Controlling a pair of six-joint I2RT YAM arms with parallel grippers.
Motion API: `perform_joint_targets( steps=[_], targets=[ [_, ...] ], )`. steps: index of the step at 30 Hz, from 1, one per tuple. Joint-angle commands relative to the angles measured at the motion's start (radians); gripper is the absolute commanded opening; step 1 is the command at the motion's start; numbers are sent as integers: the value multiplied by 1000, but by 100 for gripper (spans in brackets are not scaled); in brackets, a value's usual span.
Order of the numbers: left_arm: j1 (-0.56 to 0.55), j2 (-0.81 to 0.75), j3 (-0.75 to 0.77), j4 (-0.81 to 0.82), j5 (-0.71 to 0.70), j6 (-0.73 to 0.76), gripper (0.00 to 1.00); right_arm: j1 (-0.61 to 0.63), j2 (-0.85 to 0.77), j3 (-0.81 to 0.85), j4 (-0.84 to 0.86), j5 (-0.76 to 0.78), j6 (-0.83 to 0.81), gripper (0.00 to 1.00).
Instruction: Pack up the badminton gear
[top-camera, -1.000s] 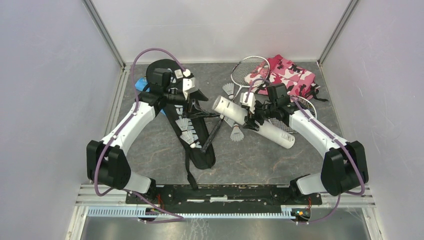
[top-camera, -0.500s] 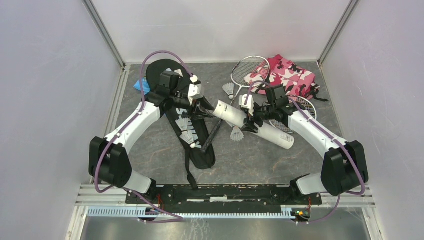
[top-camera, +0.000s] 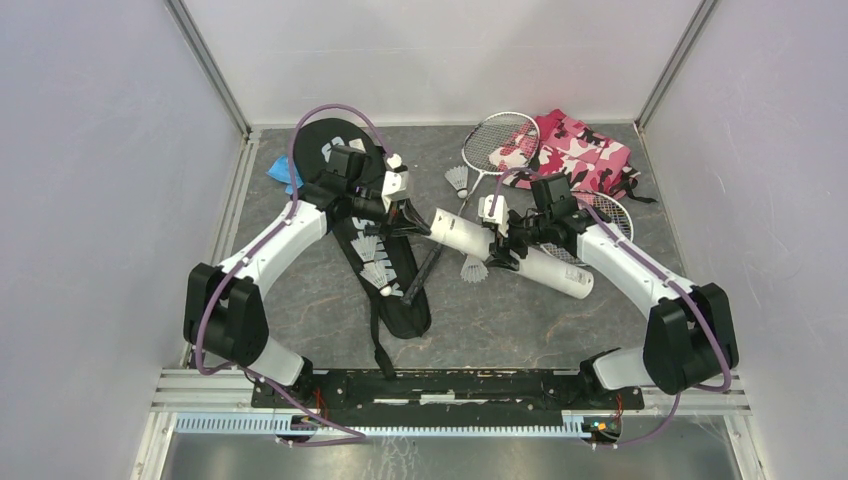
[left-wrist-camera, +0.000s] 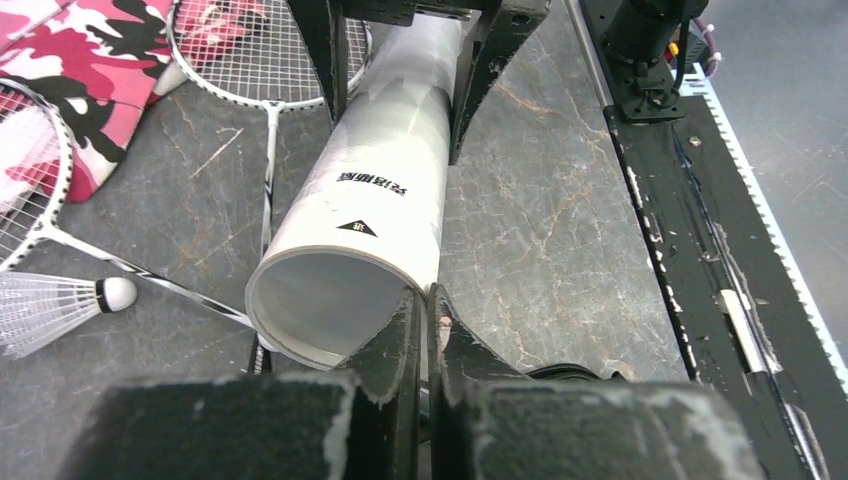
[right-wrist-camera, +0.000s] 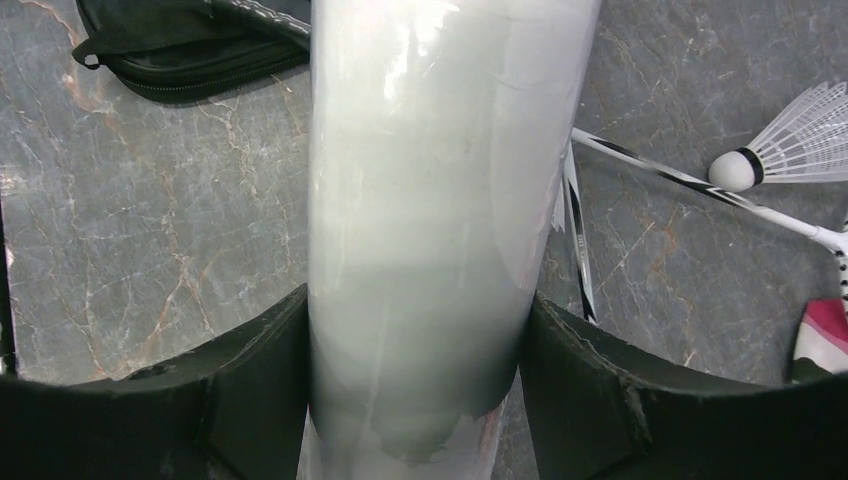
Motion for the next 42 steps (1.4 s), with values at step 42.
perform_joint_targets(
  steps=[42],
  targets=[
    [42, -202, 14, -291, -735, 139, 2, 3, -129, -9, 146, 334, 112, 33]
  ],
)
